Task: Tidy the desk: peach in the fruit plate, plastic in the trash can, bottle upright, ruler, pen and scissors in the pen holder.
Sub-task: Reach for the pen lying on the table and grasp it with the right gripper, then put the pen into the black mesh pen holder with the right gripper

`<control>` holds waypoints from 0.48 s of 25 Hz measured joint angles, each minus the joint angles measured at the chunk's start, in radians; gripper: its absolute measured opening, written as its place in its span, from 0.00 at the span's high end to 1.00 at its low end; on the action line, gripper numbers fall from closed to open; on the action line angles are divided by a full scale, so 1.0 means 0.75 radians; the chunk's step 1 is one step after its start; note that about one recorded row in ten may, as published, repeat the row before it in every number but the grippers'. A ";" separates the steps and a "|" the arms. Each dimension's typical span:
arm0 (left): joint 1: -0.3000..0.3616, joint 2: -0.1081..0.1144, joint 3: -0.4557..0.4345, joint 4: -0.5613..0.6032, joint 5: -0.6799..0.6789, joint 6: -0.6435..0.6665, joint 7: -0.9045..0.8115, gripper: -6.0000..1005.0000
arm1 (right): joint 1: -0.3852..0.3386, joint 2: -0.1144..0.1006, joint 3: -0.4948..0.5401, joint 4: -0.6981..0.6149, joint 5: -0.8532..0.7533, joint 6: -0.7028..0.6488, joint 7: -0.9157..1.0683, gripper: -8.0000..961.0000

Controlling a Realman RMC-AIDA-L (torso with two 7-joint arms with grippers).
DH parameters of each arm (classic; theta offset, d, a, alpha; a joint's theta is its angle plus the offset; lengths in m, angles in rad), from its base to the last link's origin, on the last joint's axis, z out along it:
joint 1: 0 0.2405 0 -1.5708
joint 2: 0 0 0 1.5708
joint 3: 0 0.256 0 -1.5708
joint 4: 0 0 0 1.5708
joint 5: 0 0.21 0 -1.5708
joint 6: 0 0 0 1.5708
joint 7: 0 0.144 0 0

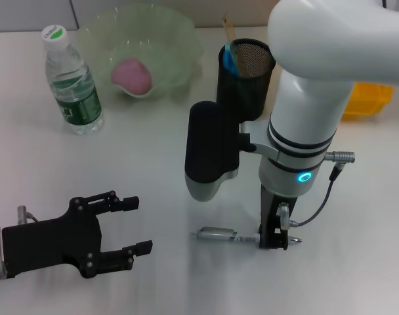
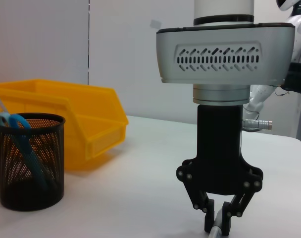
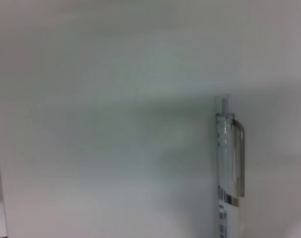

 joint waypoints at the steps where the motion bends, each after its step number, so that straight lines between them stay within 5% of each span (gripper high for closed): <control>1: 0.000 0.000 0.000 0.000 0.000 0.000 0.000 0.25 | -0.001 0.000 0.002 -0.001 0.000 0.000 0.000 0.85; 12: 0.001 0.000 -0.013 0.000 0.000 0.001 0.000 0.25 | -0.024 0.000 0.044 -0.042 -0.007 -0.009 -0.012 0.85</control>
